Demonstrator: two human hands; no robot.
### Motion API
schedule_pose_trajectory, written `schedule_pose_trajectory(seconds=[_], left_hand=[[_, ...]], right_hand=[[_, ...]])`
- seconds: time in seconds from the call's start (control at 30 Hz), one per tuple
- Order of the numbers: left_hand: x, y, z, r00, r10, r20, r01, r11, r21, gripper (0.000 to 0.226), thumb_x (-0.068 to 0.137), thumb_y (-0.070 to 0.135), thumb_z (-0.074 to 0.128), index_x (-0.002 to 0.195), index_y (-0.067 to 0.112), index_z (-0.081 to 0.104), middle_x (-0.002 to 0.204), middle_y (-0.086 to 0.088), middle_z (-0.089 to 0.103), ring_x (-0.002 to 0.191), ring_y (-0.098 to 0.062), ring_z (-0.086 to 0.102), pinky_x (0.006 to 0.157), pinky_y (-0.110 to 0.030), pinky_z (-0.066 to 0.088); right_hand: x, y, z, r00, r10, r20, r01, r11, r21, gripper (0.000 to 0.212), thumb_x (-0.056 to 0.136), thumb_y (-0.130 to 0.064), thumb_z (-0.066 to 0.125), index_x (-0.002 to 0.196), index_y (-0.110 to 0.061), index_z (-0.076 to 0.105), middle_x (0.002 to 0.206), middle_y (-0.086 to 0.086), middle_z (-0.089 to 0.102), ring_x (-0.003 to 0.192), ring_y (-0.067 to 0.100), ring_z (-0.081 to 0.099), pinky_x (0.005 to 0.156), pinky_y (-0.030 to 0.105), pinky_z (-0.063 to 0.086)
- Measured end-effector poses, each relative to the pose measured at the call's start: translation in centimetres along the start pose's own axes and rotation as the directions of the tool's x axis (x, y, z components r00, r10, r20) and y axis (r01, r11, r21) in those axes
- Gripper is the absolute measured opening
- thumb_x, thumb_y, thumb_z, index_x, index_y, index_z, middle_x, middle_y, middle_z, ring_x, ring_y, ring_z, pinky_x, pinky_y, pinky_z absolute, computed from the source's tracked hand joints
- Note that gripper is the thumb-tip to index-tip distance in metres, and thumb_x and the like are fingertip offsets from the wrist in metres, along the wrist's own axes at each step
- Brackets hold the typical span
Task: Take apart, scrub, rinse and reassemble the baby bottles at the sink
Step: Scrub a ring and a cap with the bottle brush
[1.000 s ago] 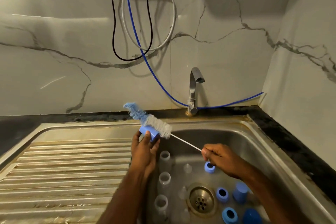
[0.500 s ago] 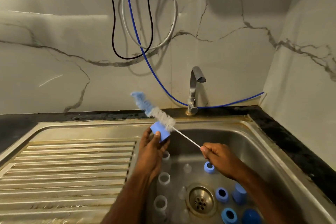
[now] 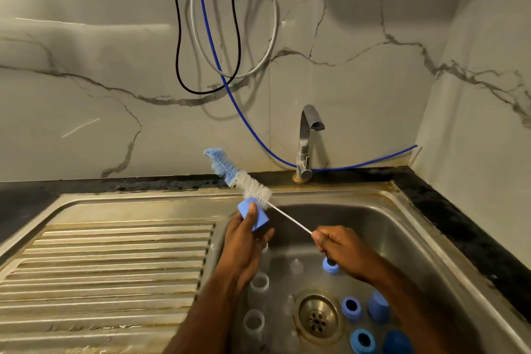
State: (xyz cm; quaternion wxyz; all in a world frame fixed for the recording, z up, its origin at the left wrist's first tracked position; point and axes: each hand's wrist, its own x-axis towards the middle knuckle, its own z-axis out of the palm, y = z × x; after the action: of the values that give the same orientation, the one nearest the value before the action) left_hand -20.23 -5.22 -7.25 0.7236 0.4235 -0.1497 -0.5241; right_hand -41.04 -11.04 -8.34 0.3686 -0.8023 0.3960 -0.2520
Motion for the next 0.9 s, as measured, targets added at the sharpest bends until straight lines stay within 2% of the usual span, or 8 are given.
schedule_pose_trajectory(seconds=[0.17, 0.23, 0.3, 0.37, 0.57, 0.73, 0.83, 0.9], left_hand=[[1.0, 0.8, -1.4, 0.996, 0.072, -0.058, -0.073, 0.997, -0.021, 0.031, 0.091, 0.017, 0.066, 0.121, 0.009, 0.064, 0.112, -0.015, 0.070, 0.102, -0.027, 0.068, 0.083, -0.040, 0.055], [1.0, 0.5, -1.4, 0.997, 0.068, -0.043, -0.069, 0.997, -0.016, 0.031, 0.090, 0.019, 0.066, 0.118, 0.007, 0.065, 0.117, -0.018, 0.071, 0.104, -0.029, 0.070, 0.086, -0.040, 0.056], [0.5, 0.2, -0.8, 0.998, 0.060, 0.001, -0.060, 0.998, -0.014, 0.025, 0.095, 0.017, 0.062, 0.115, 0.003, 0.065, 0.116, -0.021, 0.071, 0.099, -0.029, 0.073, 0.091, -0.042, 0.056], [0.2, 0.0, -0.3, 0.999, 0.045, 0.017, -0.044, 0.998, -0.053, 0.021, 0.098, 0.017, 0.060, 0.114, 0.004, 0.063, 0.114, -0.021, 0.071, 0.099, -0.030, 0.074, 0.094, -0.045, 0.056], [0.9, 1.2, -1.4, 1.000, 0.023, -0.009, -0.024, 0.974, -0.223, 0.040, 0.093, 0.023, 0.062, 0.129, 0.005, 0.057, 0.125, -0.020, 0.069, 0.113, -0.035, 0.069, 0.100, -0.049, 0.053], [-0.1, 0.0, -0.4, 0.980, 0.172, 0.103, -0.184, 0.974, 0.131, 0.043, 0.082, 0.021, 0.073, 0.121, 0.008, 0.062, 0.108, -0.012, 0.076, 0.102, -0.027, 0.073, 0.098, -0.046, 0.054], [0.4, 0.5, -1.5, 0.922, 0.352, 0.162, -0.385, 0.784, 0.486, 0.038, 0.084, 0.014, 0.079, 0.116, 0.026, 0.064, 0.108, 0.006, 0.075, 0.098, -0.006, 0.071, 0.081, -0.022, 0.057], [0.9, 0.9, -2.4, 0.889, 0.423, 0.177, -0.431, 0.638, 0.637, 0.045, 0.084, 0.017, 0.080, 0.122, 0.032, 0.062, 0.115, 0.017, 0.069, 0.102, 0.002, 0.066, 0.082, -0.016, 0.053]], right_hand=[[-1.1, 0.3, -2.3, 0.985, 0.119, 0.127, -0.142, 0.972, 0.188, 0.041, 0.106, -0.020, 0.044, 0.066, -0.017, 0.049, 0.055, 0.003, 0.037, 0.043, 0.008, 0.032, 0.042, 0.016, 0.028], [-0.7, 0.7, -1.0, 0.996, 0.070, 0.061, -0.075, 0.994, 0.085, 0.043, 0.105, -0.027, 0.046, 0.063, -0.023, 0.050, 0.055, 0.000, 0.043, 0.050, 0.013, 0.041, 0.051, 0.025, 0.037], [-0.1, 0.5, 0.6, 0.998, -0.011, -0.066, 0.007, 0.997, -0.071, 0.042, 0.104, -0.032, 0.047, 0.063, -0.025, 0.050, 0.053, -0.008, 0.050, 0.052, 0.005, 0.045, 0.059, 0.035, 0.044], [0.3, -0.2, 1.2, 0.987, -0.061, -0.151, 0.045, 0.993, -0.107, 0.041, 0.105, -0.030, 0.047, 0.065, -0.026, 0.050, 0.053, -0.013, 0.052, 0.051, 0.005, 0.047, 0.059, 0.033, 0.044], [-0.8, 0.5, -1.3, 0.995, 0.061, 0.083, -0.070, 0.991, 0.114, 0.047, 0.106, -0.024, 0.045, 0.059, -0.027, 0.051, 0.057, 0.005, 0.043, 0.053, 0.017, 0.041, 0.053, 0.024, 0.036], [-0.2, -0.6, 0.3, 0.999, 0.026, 0.039, -0.030, 0.995, 0.099, 0.039, 0.107, -0.028, 0.043, 0.071, -0.018, 0.053, 0.051, -0.007, 0.043, 0.046, 0.005, 0.038, 0.049, 0.024, 0.034], [-0.5, -0.3, -0.3, 0.995, 0.036, 0.090, -0.046, 0.992, 0.113, 0.037, 0.107, -0.031, 0.042, 0.074, -0.017, 0.053, 0.055, -0.006, 0.043, 0.051, 0.008, 0.038, 0.051, 0.024, 0.036], [-0.6, 0.4, -1.1, 0.996, 0.039, 0.075, -0.044, 0.997, 0.070, 0.037, 0.106, -0.032, 0.043, 0.073, -0.018, 0.053, 0.061, -0.003, 0.045, 0.059, 0.012, 0.042, 0.061, 0.029, 0.040]])
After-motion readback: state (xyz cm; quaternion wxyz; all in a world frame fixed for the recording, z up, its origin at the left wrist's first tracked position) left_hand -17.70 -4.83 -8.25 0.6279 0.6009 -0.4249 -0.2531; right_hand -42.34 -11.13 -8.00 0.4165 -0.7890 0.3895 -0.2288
